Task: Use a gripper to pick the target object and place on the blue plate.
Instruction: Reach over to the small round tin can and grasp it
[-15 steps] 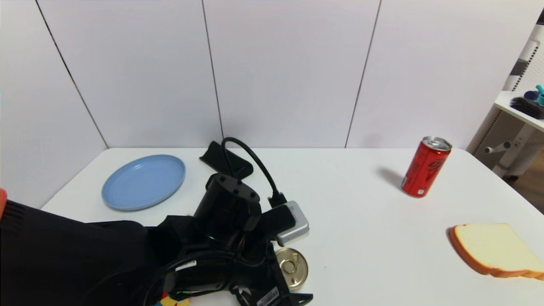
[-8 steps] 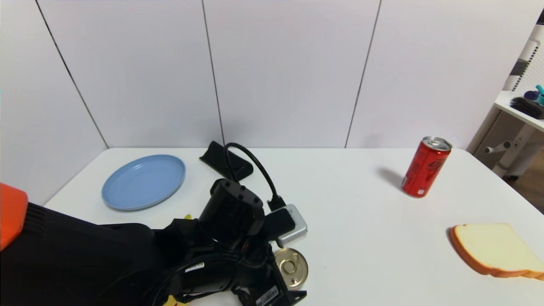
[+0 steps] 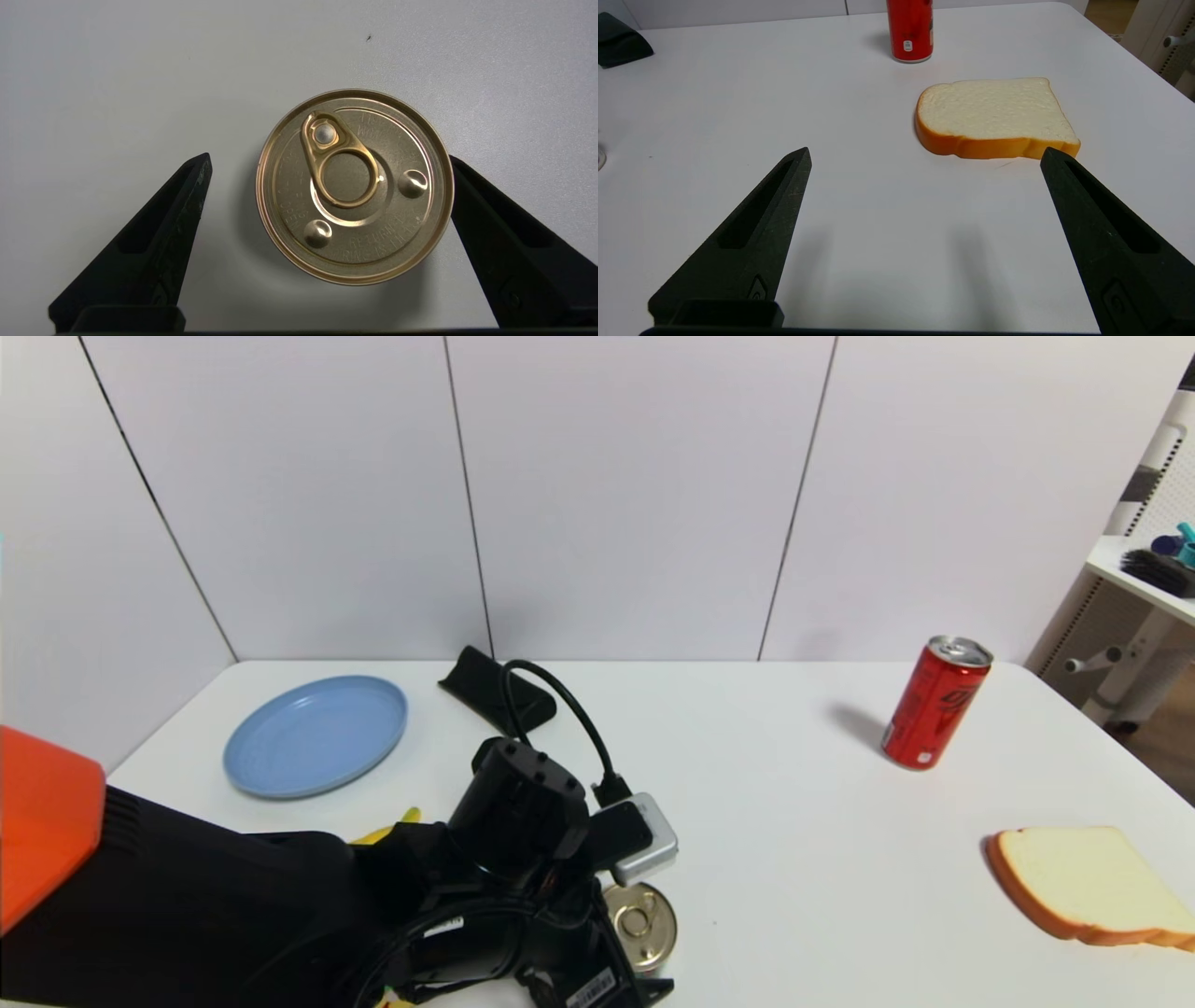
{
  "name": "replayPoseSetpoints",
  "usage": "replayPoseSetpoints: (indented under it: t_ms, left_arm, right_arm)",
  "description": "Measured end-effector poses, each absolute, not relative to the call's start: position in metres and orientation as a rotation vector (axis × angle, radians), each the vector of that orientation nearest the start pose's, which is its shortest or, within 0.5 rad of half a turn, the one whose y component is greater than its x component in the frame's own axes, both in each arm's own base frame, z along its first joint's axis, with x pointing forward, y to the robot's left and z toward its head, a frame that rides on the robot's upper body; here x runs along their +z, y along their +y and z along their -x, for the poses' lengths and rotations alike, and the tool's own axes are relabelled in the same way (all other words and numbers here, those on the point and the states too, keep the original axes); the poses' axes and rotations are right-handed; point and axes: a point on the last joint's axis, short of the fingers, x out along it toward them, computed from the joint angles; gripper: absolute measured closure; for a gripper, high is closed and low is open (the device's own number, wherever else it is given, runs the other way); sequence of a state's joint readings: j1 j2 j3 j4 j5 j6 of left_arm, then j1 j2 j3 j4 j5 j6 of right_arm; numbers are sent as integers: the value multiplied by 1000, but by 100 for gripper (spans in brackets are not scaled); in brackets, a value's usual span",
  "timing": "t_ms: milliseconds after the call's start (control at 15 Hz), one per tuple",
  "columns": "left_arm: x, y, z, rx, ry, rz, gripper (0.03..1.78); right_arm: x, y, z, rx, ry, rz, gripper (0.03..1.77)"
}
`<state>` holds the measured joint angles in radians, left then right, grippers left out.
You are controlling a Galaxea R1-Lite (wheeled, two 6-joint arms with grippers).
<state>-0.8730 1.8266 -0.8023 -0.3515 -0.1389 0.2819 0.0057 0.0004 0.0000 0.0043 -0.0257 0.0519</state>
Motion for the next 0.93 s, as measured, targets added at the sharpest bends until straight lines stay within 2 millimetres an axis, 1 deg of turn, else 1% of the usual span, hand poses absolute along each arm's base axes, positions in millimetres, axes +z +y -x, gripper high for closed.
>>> replayPoseSetpoints:
  t_ms: [600,800,867,933]
  left_arm:
    - [112,-242,-199,-1064,529,-504,12]
    - [112,-242,-199,-1064,527,-503,60]
    - [112,-242,-199,-1064,526,-503,72]
    - [112,-242,-199,-1063,527,-503,77]
  right_arm:
    - [75,-1,23,-20,5,-52,10]
    - [75,-1,23,-21,4,-51,10]
    - [75,-1,23,-20,5,-52,10]
    - [75,-1,23,-20,5,-52,10]
